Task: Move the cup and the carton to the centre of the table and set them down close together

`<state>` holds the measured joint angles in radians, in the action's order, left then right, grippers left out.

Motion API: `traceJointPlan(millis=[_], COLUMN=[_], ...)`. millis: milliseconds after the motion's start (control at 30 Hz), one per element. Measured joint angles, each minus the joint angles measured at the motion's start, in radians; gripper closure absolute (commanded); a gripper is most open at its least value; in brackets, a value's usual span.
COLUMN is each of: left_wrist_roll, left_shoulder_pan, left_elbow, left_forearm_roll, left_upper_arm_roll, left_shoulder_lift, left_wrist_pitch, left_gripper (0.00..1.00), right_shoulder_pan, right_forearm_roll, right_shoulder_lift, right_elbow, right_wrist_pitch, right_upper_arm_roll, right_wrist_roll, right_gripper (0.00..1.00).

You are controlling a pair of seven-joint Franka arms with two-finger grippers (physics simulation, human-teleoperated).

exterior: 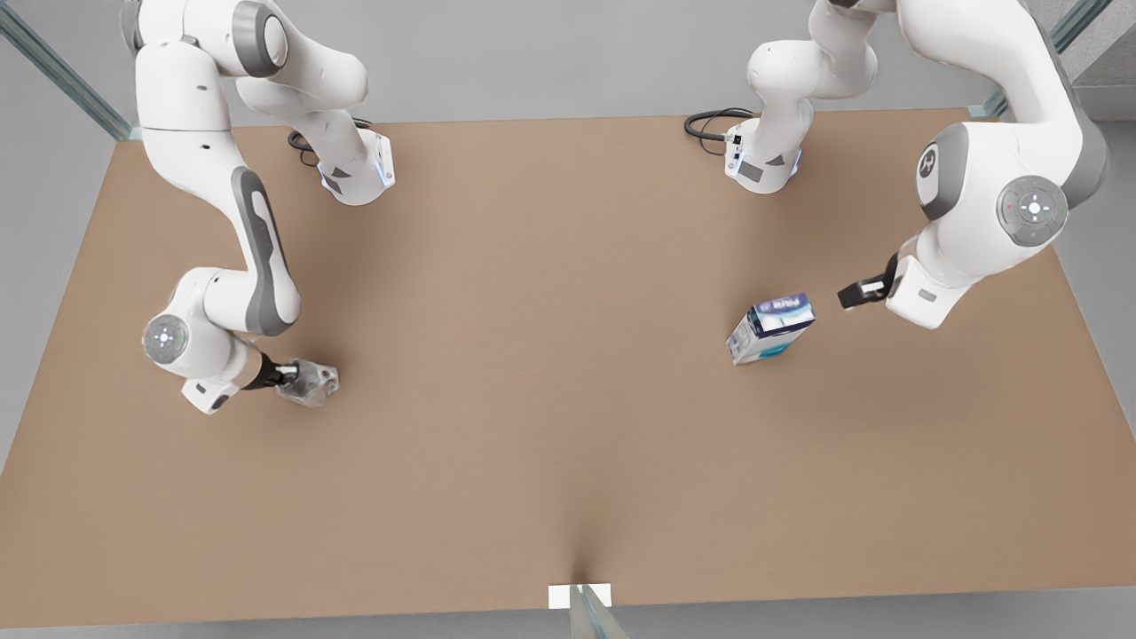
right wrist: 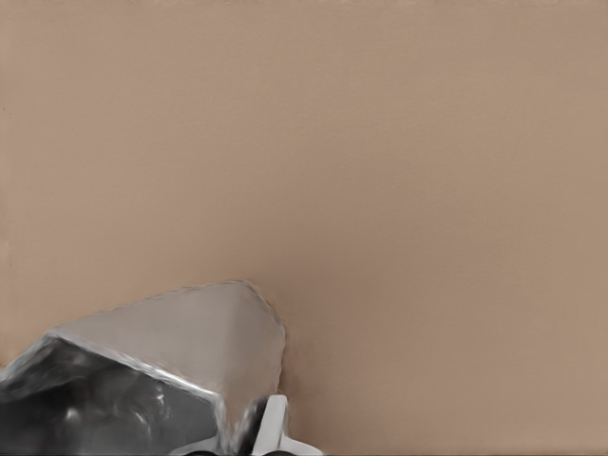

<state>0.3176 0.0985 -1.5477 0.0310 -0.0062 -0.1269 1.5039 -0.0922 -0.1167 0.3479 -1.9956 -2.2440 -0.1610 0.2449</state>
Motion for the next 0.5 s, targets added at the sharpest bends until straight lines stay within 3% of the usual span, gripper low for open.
traceJointPlan(millis=[200, 267, 500], left_wrist_roll=[0.001, 0.021, 0.173], left_shoulder_pan=[0.020, 0.024, 0.081], left_elbow=[-0.085, -0.138, -0.397], left_forearm_roll=[-0.002, -0.002, -0.007], left_upper_arm_roll=[0.000, 0.000, 0.002], left_shoulder_lift=[0.053, 0.078, 0.166], left_wrist_pitch=[0.032, 0.053, 0.198], left_gripper=[0.00, 0.00, 0.00], right_shoulder_pan=[-0.045, -0.071, -0.201], right_forearm_roll=[0.000, 0.002, -0.082], right_shoulder_lift=[0.043, 0.101, 0.259], right_elbow=[0.178, 0.308, 0.506], right_wrist_pitch=[0.142, 0.239, 0.248], right_upper_arm_roll=[0.085, 0.086, 0.084], right_wrist_roll=[-0.165, -0.190, -0.348], right_gripper=[0.79, 0.79, 0.79])
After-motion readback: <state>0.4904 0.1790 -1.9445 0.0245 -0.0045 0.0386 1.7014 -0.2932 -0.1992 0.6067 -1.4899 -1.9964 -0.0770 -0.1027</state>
